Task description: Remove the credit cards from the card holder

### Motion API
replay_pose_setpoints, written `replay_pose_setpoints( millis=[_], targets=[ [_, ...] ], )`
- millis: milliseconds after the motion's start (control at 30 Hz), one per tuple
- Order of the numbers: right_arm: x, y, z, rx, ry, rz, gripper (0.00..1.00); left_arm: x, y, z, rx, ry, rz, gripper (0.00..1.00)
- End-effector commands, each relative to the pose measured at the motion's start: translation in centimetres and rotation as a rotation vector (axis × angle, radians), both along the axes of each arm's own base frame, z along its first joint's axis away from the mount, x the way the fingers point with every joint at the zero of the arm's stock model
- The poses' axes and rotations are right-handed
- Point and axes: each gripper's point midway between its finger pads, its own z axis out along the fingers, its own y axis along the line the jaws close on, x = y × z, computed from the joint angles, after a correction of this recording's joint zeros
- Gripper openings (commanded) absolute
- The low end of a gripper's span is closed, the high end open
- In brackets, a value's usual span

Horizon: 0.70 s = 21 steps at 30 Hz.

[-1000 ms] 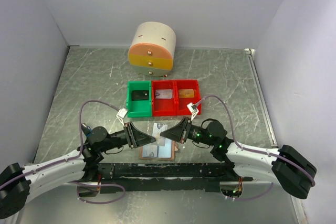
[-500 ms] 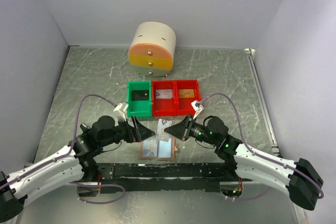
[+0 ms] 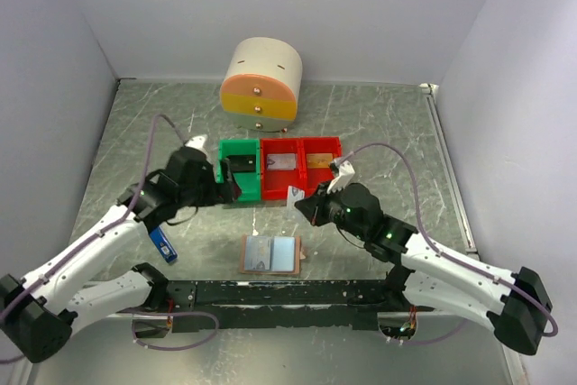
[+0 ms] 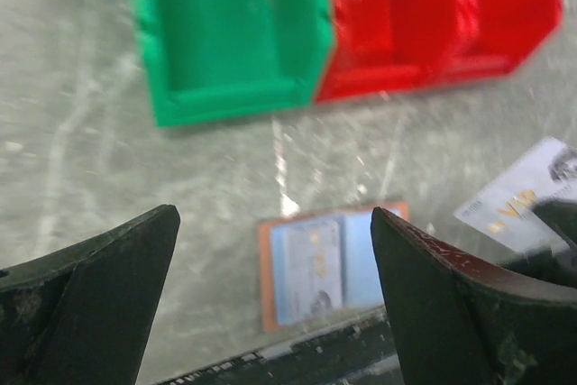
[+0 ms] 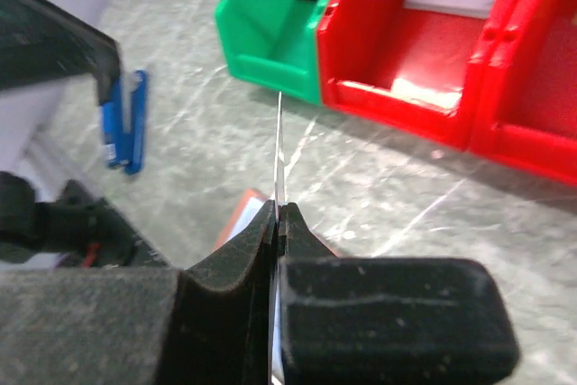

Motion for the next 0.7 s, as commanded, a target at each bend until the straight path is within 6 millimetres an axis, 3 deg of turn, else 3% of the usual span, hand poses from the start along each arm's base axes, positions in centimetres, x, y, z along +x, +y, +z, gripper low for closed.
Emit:
replay_pose_setpoints(
  millis=[0,200,333,500,667],
  targets=[
    [3.0,-2.1,-0.9,-0.243,-0.099,-0.093,0.0,2.1,4.9,1.2,0.057,-0.012,0.004,0.99],
    [5.3,-1.3,-0.5,-0.418,-0.173,-0.061,0.0,3.9,10.9,2.4,0.14,-0.114,0.212,1.0],
    [7.1,-0.3,0.5,-0.489,-0.268,-0.032,0.0,3.3,10.6,4.0,0.085,-0.222,0.192,1.0],
    [9.9,0.8,1.1,-0.656,-0.446,0.026,0.0,3.3,11.7,3.4,0.124,-0.191,0.255,1.0],
    [11.7,2.5,-0.4,-0.822,-0.524,0.148,0.0,3.2,12.8,4.0,0.143,-0.203,0.314,1.0]
  ],
)
